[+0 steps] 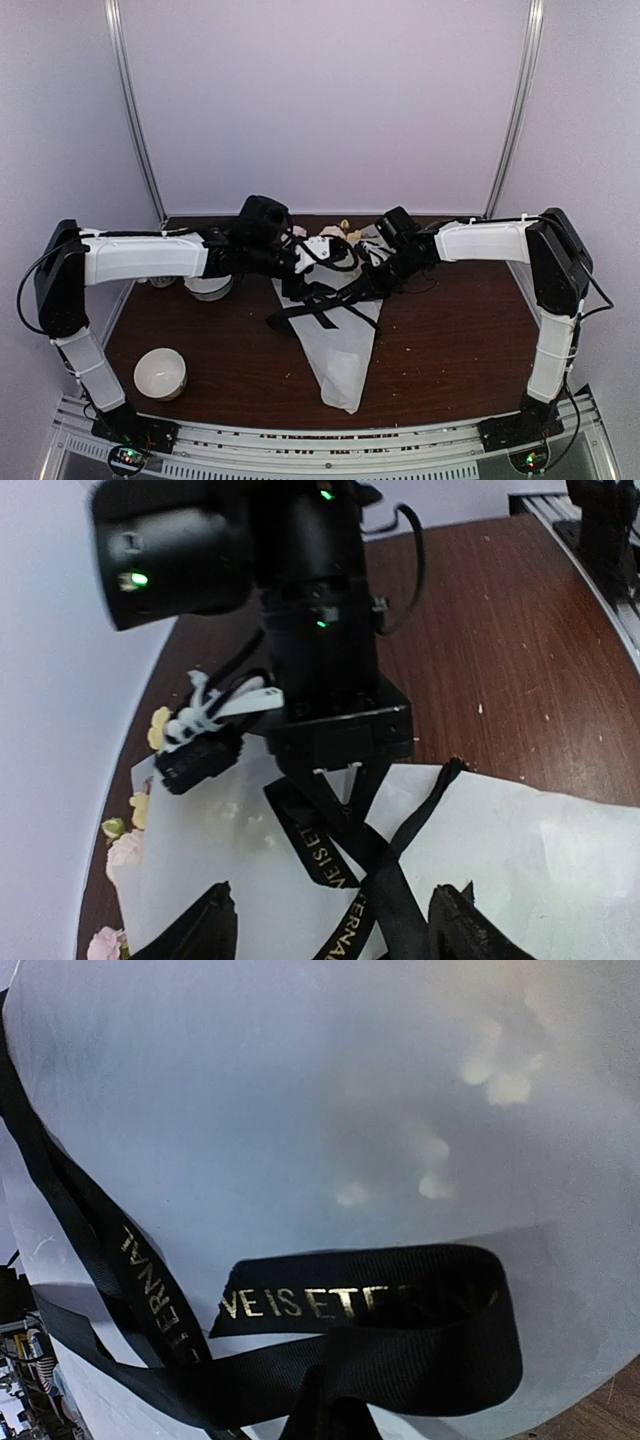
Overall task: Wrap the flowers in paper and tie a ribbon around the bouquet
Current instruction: Cross the ribbon over the folded bouquet, then adjust the ribbon on the folded bouquet.
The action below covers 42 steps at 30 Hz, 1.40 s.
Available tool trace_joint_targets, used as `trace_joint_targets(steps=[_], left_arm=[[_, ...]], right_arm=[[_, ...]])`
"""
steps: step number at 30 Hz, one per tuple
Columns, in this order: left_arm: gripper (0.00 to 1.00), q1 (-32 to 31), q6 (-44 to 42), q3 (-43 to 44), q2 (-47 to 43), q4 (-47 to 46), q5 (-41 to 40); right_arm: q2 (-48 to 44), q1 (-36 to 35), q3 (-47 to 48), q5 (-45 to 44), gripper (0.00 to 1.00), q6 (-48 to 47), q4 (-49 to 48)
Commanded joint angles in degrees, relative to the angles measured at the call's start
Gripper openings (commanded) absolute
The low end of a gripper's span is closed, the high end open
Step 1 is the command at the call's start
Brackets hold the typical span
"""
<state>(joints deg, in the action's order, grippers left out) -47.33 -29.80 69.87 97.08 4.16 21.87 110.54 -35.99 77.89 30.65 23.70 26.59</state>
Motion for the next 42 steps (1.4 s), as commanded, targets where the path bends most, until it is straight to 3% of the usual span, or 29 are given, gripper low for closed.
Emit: trace_joint_targets(steps=[1, 6, 9, 18, 30, 36, 42], left_arm=[[0.66, -1.9, -12.7, 9.0, 7.9, 16.5, 1.6], [0.66, -2.4, -15.8, 14.0, 12.8, 22.4, 0.5], [0.63, -2.7, -15.2, 14.0, 14.4, 21.1, -2.7], [0.25, -3.6, -13.2, 14.2, 18.1, 15.2, -16.3], [0.36, -3.6, -11.5, 12.0, 19.6, 8.8, -18.6], [0.5, -3.6, -12.5, 11.9, 19.5, 12.4, -10.0], [0.4, -3.6, -11.9, 12.7, 20.9, 12.8, -9.1]], right_arm=[[0.4, 0.2, -0.8, 1.8, 0.0, 0.3, -1.4], [0.1, 0.1, -1.4, 2.5, 0.0, 1.1, -2.6], [0.2, 0.1, -1.8, 2.9, 0.0, 1.3, -3.1], [0.0, 0.1, -3.9, 4.4, 0.0, 2.0, -4.6], [-0.6, 0.0, -5.5, 6.6, 0.0, 2.9, -6.3], [-0.8, 0.1, -5.5, 6.8, 0.0, 3.1, -6.0], [-0.8, 0.0, -5.6, 7.2, 0.0, 3.4, -6.5]])
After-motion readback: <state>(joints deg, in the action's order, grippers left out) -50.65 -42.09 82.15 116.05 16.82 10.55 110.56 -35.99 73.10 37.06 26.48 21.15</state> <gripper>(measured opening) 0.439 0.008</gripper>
